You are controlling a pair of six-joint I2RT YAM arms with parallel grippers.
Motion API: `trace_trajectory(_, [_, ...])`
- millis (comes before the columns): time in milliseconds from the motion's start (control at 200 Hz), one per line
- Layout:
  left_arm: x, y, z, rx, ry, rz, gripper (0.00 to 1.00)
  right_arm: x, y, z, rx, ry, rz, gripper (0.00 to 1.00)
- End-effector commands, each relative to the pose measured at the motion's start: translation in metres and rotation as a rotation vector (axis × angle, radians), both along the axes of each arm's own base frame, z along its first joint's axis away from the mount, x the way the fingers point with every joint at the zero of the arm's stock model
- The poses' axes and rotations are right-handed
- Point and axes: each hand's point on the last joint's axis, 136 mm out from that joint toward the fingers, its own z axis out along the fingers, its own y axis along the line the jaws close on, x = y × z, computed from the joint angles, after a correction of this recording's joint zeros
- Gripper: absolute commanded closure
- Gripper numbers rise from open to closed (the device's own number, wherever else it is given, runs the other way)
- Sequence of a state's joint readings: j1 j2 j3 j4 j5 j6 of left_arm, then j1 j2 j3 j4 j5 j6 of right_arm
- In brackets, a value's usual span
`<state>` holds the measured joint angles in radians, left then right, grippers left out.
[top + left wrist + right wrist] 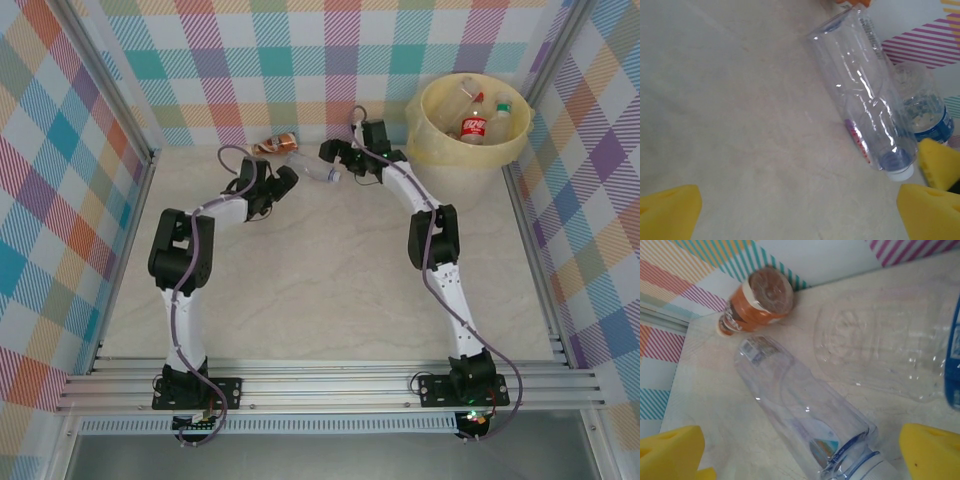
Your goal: Put the plastic bottles in the bin
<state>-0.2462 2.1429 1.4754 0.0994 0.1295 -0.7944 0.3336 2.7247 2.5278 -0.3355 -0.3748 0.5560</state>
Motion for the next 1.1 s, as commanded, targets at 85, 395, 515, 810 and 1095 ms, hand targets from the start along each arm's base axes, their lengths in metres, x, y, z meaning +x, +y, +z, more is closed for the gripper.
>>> trace_trajectory(85, [0.028, -0.007, 0.012, -0.055, -0.057, -0.016, 0.00, -0.002, 0.018, -0.011, 0.085, 0.050, 0.016, 0.00])
trace_trajectory(395, [0.037, -0.006, -0.009, -0.062, 0.033, 0.022, 0.00, -0.036, 0.064, 0.006, 0.197, 0.039, 0.226, 0.01])
trace_trajectory(515, [0.037, -0.006, -0.008, -0.048, 0.057, 0.020, 0.00, -0.060, 0.085, 0.017, 0.221, 0.015, 0.334, 0.01])
trace_trajectory(810, [0.025, 0.013, -0.016, 0.058, 0.160, 0.073, 0.00, -0.108, 0.107, 0.052, 0.332, -0.113, 0.505, 0.02])
trace_trajectory(1095, [0.022, 0.024, -0.032, 0.130, 0.243, 0.100, 0.00, -0.119, 0.096, 0.062, 0.297, -0.205, 0.483, 0.01])
